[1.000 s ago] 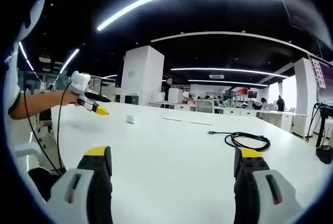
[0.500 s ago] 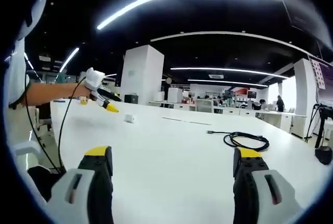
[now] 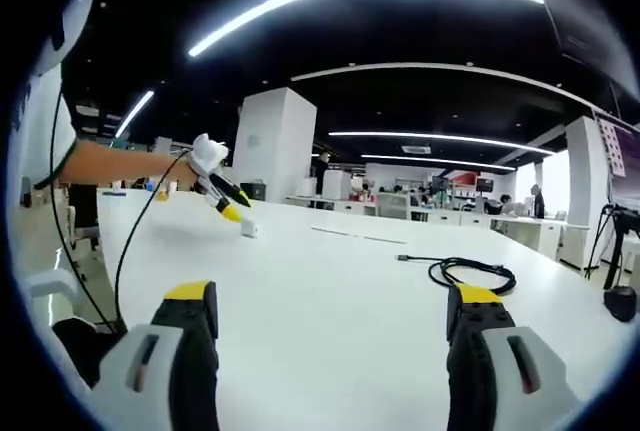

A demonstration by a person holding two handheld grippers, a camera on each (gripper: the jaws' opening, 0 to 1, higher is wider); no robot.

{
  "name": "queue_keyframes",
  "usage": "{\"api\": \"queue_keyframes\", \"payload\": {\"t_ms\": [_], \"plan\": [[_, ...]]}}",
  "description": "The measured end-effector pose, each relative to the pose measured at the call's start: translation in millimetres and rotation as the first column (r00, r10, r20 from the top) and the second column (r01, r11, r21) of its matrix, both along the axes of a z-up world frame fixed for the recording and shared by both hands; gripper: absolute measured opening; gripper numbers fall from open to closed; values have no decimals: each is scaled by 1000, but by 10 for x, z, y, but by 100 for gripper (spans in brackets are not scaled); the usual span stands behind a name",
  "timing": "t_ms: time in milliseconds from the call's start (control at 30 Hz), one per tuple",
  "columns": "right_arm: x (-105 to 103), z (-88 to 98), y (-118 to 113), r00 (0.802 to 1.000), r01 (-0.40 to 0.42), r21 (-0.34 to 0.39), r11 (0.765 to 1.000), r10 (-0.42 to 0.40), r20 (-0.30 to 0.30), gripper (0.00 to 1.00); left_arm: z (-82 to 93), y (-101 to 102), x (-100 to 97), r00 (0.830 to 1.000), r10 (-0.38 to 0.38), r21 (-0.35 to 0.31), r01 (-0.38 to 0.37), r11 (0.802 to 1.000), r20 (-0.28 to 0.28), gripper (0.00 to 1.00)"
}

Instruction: Plug the desk Type‑C cable into the charger adapter.

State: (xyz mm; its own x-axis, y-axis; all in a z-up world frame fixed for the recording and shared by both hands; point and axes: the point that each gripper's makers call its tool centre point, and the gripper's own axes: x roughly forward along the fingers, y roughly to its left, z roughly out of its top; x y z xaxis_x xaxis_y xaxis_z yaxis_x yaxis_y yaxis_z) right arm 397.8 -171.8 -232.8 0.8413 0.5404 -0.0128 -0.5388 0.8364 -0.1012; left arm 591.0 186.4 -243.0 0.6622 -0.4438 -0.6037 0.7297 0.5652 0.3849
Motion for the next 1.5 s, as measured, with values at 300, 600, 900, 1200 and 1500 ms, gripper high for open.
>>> {"api": "queue_keyframes", "payload": {"t_ms": [300,600,900,1200,1500], "plan": [[-20,15,30,1000,-2,-3,1000,2,0,95,-89,-73,49,997,-45,23,46,999,-65,30],[-38,50,56,1000,2,-8,1000,-2,4,94,-119,-152,52,986,-95,73,105,992,-134,28],[-20,38,26,1000,-1,-6,1000,1,6,94,-180,-229,109,961,-136,113,167,979,-241,27],[-15,69,-36,1000,14,-7,1000,-14,14,93,-294,-332,27,928,-149,130,203,970,-342,26],[5,58,-77,1000,16,-7,1000,-16,14,92,-319,-382,-78,898,-145,148,224,963,-416,25]]}}
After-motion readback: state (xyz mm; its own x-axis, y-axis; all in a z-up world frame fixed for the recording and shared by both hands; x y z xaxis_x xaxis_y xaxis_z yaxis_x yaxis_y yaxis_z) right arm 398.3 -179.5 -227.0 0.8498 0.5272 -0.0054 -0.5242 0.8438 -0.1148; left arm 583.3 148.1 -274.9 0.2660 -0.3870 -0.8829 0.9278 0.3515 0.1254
